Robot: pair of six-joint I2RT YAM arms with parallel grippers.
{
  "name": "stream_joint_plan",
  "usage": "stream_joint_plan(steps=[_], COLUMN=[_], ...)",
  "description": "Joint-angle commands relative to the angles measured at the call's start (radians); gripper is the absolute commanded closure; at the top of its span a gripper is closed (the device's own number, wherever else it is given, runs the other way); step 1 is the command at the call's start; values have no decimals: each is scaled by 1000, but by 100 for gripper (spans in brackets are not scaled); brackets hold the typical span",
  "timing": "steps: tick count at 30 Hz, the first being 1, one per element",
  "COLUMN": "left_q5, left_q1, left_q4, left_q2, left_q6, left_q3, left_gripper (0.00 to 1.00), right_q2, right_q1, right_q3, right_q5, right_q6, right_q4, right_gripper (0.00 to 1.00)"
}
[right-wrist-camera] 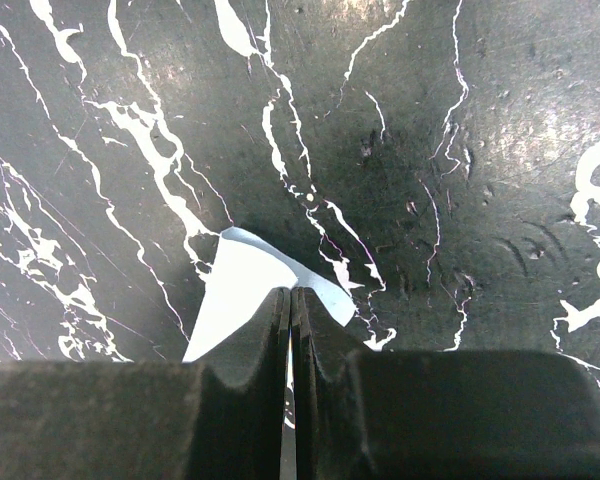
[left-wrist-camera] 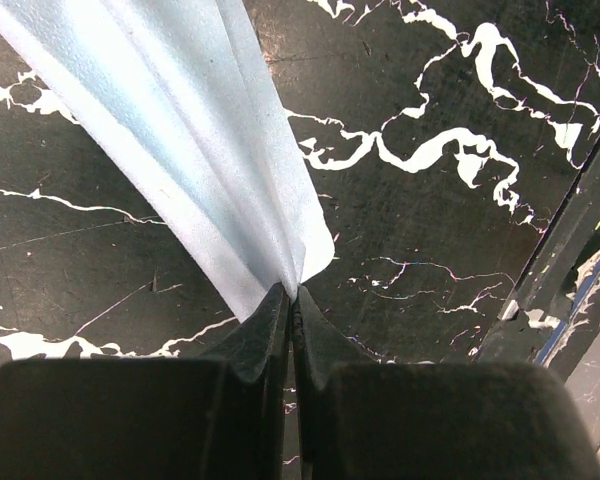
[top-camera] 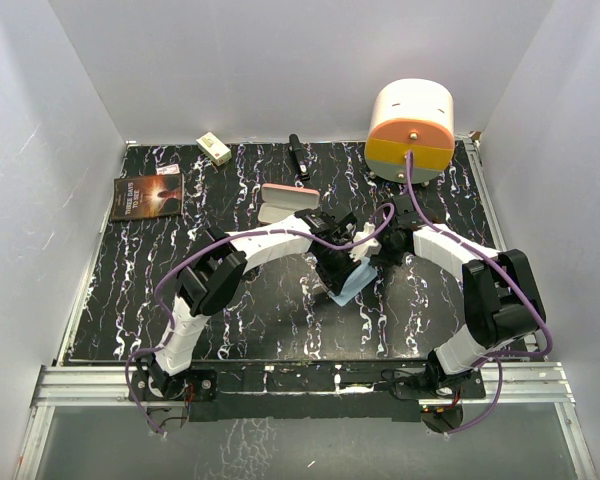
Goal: Organize the sunglasses
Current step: Fold the glasses cleaning cloth at the center of the board.
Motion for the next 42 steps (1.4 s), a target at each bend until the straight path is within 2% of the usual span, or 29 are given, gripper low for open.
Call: stream_joint_plan(steps=[1, 34, 42], left_q5=[32, 47, 54], left_q1=[-8, -10, -10], left_q4=[-31, -87, -92], left_q2=[-41, 10, 6], left_q6=[-7, 0, -3], left_q3=[-1, 50, 56], left_gripper=[100, 100, 91], right_q2=[-42, 21, 29], right_q1=[5, 4, 4], right_q3=[8, -36, -38], right_q5=[3, -25, -28], right_q6=[-7, -2, -2], right_q4=[42, 102, 107], right_gripper=[92, 92, 92])
